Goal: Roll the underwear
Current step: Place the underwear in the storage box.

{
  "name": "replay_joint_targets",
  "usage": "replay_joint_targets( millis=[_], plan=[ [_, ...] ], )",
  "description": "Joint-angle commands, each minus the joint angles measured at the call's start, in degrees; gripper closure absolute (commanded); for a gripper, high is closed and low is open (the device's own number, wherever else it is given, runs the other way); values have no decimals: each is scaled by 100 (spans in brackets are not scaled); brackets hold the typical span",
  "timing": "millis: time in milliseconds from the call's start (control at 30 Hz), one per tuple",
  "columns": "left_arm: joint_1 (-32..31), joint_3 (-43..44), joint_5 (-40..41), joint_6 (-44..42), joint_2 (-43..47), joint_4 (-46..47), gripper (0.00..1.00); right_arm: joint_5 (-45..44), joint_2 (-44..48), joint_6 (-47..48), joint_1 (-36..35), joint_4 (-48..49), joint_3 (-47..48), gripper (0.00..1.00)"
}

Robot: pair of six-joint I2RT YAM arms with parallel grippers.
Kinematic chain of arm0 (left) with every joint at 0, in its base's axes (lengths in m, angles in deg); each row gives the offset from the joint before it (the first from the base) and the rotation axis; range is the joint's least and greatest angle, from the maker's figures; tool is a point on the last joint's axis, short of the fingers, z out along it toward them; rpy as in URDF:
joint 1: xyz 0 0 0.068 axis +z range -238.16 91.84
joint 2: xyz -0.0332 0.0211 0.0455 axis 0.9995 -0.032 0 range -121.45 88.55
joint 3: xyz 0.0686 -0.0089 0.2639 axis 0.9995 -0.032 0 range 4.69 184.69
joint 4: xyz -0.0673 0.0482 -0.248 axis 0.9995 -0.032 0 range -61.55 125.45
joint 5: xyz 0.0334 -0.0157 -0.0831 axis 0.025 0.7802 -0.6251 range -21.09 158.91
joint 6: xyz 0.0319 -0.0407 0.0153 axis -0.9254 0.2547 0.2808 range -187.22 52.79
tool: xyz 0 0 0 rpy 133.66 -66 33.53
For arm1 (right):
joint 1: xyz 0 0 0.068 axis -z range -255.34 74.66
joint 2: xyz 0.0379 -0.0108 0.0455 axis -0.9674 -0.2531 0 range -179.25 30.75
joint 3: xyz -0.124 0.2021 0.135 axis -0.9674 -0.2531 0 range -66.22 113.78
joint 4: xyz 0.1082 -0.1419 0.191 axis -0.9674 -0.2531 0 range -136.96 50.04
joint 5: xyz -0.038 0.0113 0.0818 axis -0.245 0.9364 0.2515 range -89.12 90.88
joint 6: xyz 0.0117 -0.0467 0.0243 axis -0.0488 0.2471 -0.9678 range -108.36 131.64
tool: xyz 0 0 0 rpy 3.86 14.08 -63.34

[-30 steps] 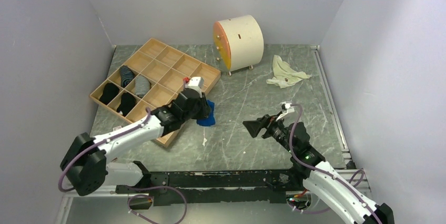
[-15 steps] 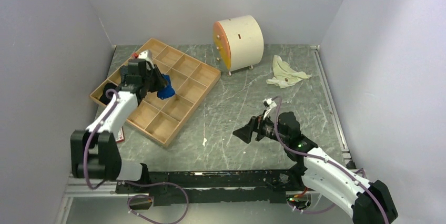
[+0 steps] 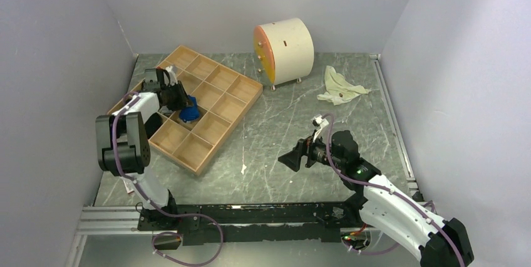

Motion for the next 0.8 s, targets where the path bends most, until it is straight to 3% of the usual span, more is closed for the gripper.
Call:
replay_joint_targets(
  millis=[0,200,333,533,633,767],
  plan=[
    [-28,327,-336,-415,-341,94,95,86,30,176,-1,-80,294,0],
    [-150,4,253,-476,-421,407,95,34,-102,196,-1,-66,365,0],
    [-308,21,509,-608,-402,82,95,32,-203,299,-1,-189,502,0],
    [-384,-691,664,-356,-42,456,95,30,-239,267,-1,-156,555,0],
    [-444,-448,606,-420,-142,-4,95,39,-223,243,-1,-163,550,0],
    [-595,-384,1372,-383,120,-46,95,51,-178,243,-5,-229,537,0]
  ],
)
